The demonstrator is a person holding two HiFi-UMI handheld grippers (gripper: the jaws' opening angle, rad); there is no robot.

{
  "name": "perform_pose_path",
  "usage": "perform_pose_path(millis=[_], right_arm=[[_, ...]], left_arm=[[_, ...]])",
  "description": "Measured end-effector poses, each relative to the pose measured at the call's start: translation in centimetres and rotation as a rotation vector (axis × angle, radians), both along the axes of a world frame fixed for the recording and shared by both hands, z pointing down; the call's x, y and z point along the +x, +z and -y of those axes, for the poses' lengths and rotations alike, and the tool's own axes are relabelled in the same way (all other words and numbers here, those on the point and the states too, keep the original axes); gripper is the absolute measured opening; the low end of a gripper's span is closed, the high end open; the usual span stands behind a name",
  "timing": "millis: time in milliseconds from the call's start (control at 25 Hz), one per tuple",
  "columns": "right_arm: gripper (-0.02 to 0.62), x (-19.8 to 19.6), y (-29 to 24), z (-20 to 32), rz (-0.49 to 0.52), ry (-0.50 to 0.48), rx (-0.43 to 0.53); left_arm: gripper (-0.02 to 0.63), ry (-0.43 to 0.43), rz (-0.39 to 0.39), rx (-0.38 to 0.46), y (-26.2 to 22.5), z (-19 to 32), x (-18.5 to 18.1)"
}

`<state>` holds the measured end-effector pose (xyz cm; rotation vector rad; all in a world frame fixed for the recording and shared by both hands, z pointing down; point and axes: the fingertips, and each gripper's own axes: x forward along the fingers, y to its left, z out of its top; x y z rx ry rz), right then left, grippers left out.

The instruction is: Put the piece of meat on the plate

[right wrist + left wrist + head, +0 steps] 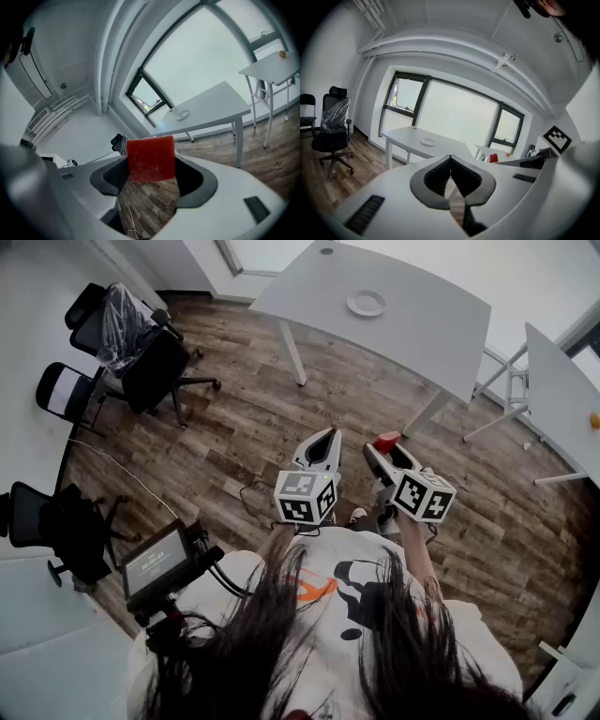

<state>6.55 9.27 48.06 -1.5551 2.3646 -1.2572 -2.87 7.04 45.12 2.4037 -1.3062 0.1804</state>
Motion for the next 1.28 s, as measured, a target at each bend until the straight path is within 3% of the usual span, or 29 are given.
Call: perform_pose_path(millis=[1280], right_arm=[[0.304,0.9,-0.1,0.5,0.012,0.015,-0.013]], left_arm=[[0.006,-0.010,0.027,-0.025,0.6,0.0,-0.1]])
